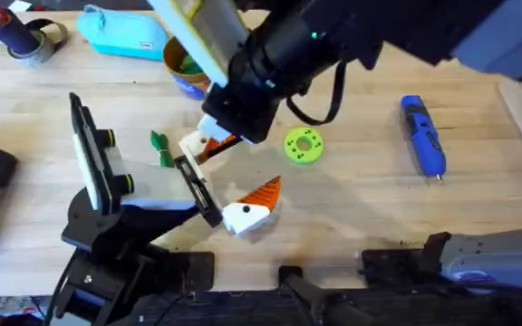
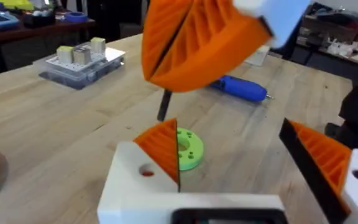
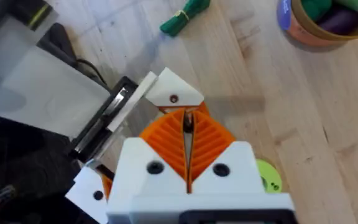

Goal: Pick up the gripper from the table and insert it into the empty holder that is missing its gripper. Then pick up a screw, insert it into the mounting hole, and use the screwdriver to tighten it. Finally, clean up the table by picking up the vegetable and placing it into the bucket.

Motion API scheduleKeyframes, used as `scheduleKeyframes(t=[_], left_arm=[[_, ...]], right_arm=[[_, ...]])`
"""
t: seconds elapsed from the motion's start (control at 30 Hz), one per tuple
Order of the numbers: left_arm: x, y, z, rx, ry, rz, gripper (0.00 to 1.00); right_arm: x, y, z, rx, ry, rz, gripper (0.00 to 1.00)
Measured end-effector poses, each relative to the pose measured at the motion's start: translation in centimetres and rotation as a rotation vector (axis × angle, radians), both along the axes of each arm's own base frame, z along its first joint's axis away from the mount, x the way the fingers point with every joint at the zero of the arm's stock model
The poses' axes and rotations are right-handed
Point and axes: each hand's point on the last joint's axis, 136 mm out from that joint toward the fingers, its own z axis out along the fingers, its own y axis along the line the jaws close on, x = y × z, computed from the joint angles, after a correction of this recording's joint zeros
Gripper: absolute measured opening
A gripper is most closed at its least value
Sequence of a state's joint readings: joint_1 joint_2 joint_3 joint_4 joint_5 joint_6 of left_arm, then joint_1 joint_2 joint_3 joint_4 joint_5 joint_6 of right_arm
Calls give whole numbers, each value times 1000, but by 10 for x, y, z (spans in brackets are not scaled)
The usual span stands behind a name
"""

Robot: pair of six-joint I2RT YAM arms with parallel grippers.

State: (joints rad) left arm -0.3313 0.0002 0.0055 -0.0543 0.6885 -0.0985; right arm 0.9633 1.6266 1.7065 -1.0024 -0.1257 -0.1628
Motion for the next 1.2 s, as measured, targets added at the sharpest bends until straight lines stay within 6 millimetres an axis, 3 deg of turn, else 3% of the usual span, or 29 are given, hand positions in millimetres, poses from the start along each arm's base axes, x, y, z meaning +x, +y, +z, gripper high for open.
scheduleKeyframes(t=[0.47, 0.87, 1.1, 1.17, 1.2], left_arm=[[-7, -4, 0, 7, -12, -50, 990], [-8, -4, -1, 6, -7, -52, 990], [-8, -4, -1, 5, -4, -52, 990], [-8, -4, -1, 5, -4, -52, 990], [-8, -5, -1, 5, -5, -53, 990]], right_arm=[[-12, 13, -16, -26, 36, 45, 6], [-9, 19, -37, -67, 60, 64, 6], [-8, 21, -38, -66, 61, 66, 6], [-8, 21, -38, -66, 61, 68, 75], [-8, 21, -38, -66, 62, 68, 211]])
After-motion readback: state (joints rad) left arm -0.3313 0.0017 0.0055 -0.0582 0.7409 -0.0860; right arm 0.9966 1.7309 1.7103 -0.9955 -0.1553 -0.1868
